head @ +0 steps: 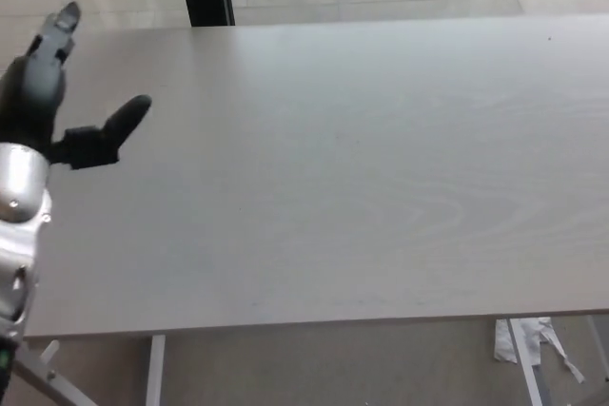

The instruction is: Pick up a bottle and hand it

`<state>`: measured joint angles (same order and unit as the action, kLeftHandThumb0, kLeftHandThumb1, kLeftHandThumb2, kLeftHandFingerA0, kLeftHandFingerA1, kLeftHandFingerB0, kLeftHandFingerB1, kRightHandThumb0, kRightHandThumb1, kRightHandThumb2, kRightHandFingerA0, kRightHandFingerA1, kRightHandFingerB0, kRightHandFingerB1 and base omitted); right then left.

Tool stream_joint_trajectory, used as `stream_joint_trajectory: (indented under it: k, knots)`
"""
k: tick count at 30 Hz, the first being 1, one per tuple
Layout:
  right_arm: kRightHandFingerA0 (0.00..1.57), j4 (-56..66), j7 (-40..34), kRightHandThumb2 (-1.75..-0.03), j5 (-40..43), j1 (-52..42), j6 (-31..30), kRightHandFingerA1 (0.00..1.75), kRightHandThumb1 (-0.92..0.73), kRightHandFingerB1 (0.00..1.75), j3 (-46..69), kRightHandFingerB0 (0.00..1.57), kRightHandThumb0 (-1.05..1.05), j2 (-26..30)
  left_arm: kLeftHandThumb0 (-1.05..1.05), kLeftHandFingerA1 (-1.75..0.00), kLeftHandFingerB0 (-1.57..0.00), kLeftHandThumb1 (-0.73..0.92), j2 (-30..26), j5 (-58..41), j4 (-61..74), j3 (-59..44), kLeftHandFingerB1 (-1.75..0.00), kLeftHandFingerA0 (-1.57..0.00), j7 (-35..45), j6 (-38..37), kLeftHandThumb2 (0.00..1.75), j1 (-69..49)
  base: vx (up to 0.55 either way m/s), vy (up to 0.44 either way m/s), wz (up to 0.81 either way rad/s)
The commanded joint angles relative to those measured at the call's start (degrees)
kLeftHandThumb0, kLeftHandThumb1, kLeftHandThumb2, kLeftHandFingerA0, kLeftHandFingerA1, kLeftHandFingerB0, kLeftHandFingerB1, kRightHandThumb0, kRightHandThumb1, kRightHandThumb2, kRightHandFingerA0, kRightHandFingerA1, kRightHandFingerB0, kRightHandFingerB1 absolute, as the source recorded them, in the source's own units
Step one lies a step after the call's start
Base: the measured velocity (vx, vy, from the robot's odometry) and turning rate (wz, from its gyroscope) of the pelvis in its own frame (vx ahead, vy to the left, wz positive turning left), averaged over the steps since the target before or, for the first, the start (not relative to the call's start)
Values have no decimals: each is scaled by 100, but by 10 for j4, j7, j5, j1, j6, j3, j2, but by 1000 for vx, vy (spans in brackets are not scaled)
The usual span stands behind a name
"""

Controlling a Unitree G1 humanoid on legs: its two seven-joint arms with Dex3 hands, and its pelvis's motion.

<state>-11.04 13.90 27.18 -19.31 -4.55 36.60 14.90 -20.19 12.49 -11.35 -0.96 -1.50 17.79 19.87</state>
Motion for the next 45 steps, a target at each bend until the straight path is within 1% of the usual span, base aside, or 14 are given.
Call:
stream_joint_trajectory:
  k: [1, 2, 3, 4, 9, 16, 19, 21, 22, 27, 29, 41, 43, 45]
  knots:
    - [41, -11, -11, -57, 1, -17, -9, 40, -54, 33, 33, 39, -48, 29, -90, -70, -3, 49, -134, -305, 238, -647, -25, -18, 312, 12, 90, -400, 0, 0, 0]
    - [40, -14, -9, -58, 1, -16, -4, 41, -55, 33, 34, 38, -47, 30, -93, -76, 0, 63, -133, -321, 215, -669, -35, -14, 308, 1, 60, -412, 0, 0, 0]
    - [41, -17, -9, -57, 5, -13, -5, 43, -53, 34, 37, 41, -46, 30, -85, -70, -3, 49, -133, -339, 151, -700, -32, -28, 300, -34, 89, -431, 0, 0, 0]
    - [41, -18, -12, -56, 15, -11, -11, 43, -52, 34, 44, 41, -47, 29, -80, -75, 0, 66, -135, -366, 52, -738, -43, -30, 291, -91, 61, -456, 0, 0, 0]
    - [37, -13, -11, -76, 20, -23, -11, 54, -41, 45, 52, 31, -55, 28, -76, -70, -3, 53, -114, -425, -139, -751, -36, -25, 230, -199, 90, -438, 0, 0, 0]
    - [39, -24, -9, -57, 13, -26, 0, 45, -54, 33, 53, 39, -47, 31, -75, -79, 0, 71, -35, -412, -111, -705, -32, -6, 151, -174, 61, -407, 0, 0, 0]
    - [39, -34, -8, -76, 13, -21, 4, 54, -42, 46, 53, 33, -52, 31, -77, -72, 0, 51, 27, -406, -24, -653, -39, -13, 159, -102, 91, -421, 0, 0, 0]
    - [42, -31, -12, -56, 0, -25, 16, 45, -54, 32, 47, 39, -48, 26, -61, -80, -26, 39, 42, -377, 12, -601, -56, -63, 165, -47, 81, -430, 0, 0, 0]
    - [35, -29, -10, -76, 3, -27, 12, 52, -43, 45, 47, 32, -53, 27, -78, -85, -14, 68, 46, -354, 30, -574, -53, -37, 164, -24, 60, -442, 0, 0, 0]
    - [42, -28, -8, -57, 5, -30, 7, 45, -55, 32, 54, 38, -47, 21, -63, -67, -11, 50, 48, -239, 113, -386, -55, -132, 214, 9, 56, -526, 0, 0, 0]
    - [34, -23, -4, -76, 0, -36, 10, 53, -43, 45, 53, 31, -52, 21, -66, -76, -7, 47, 62, -309, 101, -414, -53, -40, 242, 44, 82, -526, 0, 0, 0]
    - [46, -36, 2, -57, 5, -34, 15, 46, -54, 32, 62, 36, -45, 13, -60, -64, -42, 60, 65, -316, 16, -451, -45, -68, 230, -74, 58, -491, 0, 0, 0]
    - [47, -35, -2, -56, 10, -30, 11, 48, -52, 32, 65, 38, -47, 11, -68, -69, -37, 50, 63, -314, 14, -447, -55, -69, 227, -81, 89, -491, 0, 0, 0]
    - [50, -35, -5, -56, -4, -31, 23, 48, -52, 33, 60, 37, -48, 12, -62, -62, -44, 60, 67, -311, 38, -444, -48, -75, 214, -77, 58, -500, 0, 0, 0]
